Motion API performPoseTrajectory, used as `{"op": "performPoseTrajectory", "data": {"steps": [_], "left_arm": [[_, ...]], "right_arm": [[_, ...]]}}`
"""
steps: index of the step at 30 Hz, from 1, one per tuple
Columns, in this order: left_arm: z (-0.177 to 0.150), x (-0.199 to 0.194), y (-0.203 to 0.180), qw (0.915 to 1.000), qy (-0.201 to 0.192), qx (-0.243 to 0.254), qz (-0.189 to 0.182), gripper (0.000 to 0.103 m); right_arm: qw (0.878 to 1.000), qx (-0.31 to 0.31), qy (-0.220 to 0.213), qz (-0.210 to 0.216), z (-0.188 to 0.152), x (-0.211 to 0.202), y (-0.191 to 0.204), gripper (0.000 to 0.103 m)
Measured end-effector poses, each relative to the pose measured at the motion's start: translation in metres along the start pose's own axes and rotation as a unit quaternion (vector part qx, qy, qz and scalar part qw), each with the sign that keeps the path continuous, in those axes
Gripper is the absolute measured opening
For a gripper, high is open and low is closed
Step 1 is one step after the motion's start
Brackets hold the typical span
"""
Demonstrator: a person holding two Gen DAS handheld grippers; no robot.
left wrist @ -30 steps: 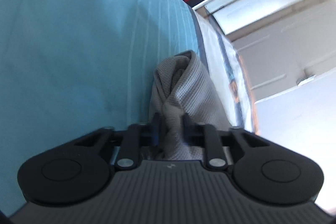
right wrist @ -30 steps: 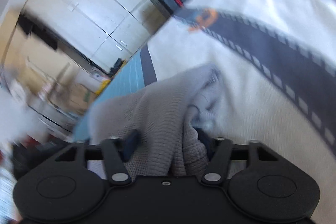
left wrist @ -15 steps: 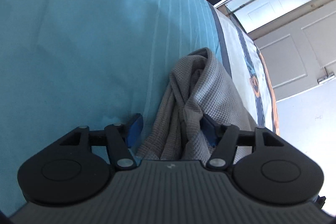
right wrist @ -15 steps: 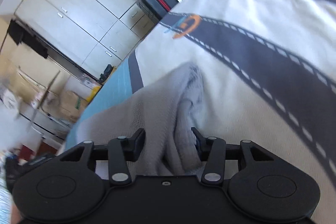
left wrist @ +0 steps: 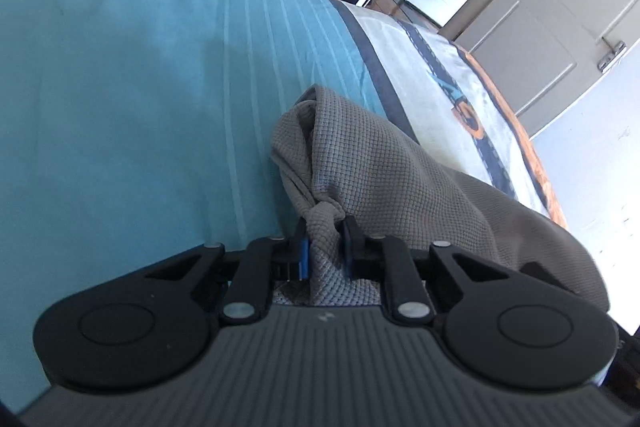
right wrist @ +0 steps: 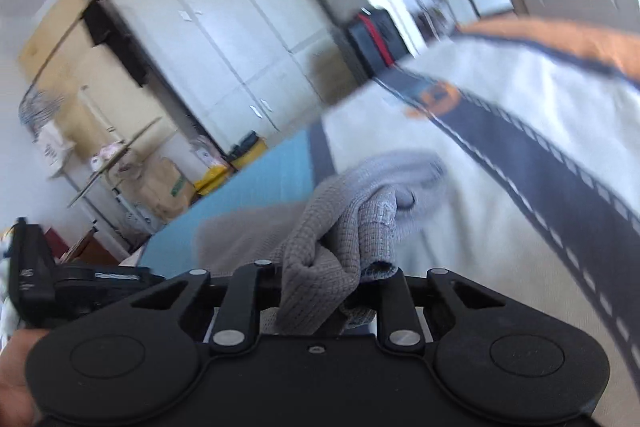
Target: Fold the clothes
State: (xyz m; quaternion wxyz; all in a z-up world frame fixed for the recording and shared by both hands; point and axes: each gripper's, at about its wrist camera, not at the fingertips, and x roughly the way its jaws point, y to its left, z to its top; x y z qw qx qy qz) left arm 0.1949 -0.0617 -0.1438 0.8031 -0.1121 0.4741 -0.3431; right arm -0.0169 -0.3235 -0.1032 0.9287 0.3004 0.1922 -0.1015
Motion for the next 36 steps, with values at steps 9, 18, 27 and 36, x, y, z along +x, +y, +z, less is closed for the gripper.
{"op": "performPoseTrajectory", "data": {"steps": [9, 18, 27, 36], "left_arm": [[-0.001, -0.034, 0.001, 0.9996, -0.019, -0.014, -0.016, 0.006], [-0.007, -0.061, 0.02, 0.9926, -0.048, -0.094, -0.06, 0.006], [-0.018, -0.028, 0.06, 0.9465, -0.022, -0.273, -0.17, 0.009], [-0.026, -0.03, 0.059, 0.9248, -0.086, -0.323, -0.183, 0.015]], "right_arm": [[0.997, -0.048, -0.034, 0.056, 0.065, -0.024, 0.062, 0.023], [0.985, -0.152, -0.027, 0.078, 0.093, -0.012, 0.136, 0.021], [0.981, -0.176, -0.018, 0.078, 0.103, -0.002, 0.165, 0.021], [0.964, -0.226, 0.013, 0.136, 0.113, 0.009, 0.226, 0.02]]}}
